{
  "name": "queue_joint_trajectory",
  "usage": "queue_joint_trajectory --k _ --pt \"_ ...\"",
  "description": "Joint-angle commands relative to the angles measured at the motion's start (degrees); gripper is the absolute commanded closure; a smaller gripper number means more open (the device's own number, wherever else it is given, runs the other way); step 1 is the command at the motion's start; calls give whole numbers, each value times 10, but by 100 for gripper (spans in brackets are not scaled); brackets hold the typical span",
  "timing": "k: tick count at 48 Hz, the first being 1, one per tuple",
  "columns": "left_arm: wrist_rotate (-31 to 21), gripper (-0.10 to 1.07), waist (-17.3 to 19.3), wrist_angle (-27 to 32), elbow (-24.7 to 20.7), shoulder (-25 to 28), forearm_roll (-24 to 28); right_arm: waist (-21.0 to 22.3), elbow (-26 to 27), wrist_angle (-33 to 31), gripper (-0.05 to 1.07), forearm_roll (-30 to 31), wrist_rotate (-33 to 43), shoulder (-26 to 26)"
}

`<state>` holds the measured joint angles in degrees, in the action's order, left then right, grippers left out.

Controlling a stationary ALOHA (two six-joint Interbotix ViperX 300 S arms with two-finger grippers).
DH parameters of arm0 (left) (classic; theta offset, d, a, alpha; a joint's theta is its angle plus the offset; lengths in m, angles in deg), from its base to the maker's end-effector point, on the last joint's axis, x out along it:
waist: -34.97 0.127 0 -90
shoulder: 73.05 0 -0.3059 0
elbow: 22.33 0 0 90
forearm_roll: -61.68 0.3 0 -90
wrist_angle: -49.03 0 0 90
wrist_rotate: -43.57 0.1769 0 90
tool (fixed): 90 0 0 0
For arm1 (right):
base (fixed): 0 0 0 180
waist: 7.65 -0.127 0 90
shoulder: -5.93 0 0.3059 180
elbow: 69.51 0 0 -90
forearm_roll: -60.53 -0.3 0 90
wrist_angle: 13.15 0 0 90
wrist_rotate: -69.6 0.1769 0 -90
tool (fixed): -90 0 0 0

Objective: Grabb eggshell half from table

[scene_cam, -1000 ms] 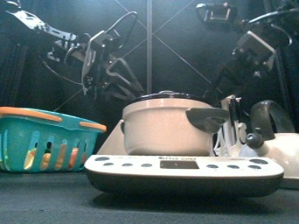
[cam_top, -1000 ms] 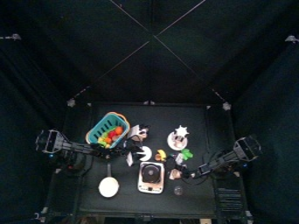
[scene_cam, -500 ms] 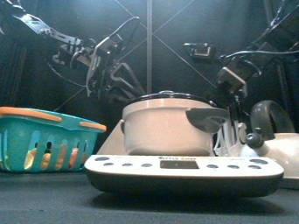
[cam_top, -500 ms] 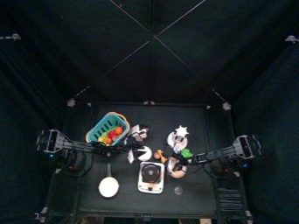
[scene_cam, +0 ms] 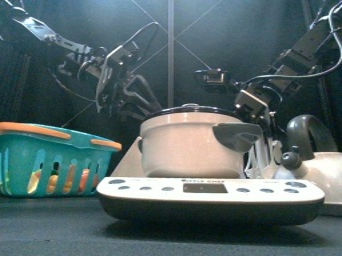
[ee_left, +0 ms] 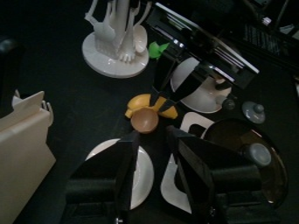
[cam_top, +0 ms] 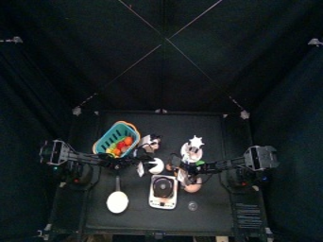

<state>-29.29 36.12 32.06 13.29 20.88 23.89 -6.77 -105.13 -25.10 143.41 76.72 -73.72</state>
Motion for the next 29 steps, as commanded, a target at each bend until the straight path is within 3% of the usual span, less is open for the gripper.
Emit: queue_joint_trajectory --k 1,29 --pt "0 24 1 -2 -6 -4 0 8 11 2 41 -3 1 -3" --pt "0 24 -1 -2 0 -4 -6 14 32 25 41 -4 0 50"
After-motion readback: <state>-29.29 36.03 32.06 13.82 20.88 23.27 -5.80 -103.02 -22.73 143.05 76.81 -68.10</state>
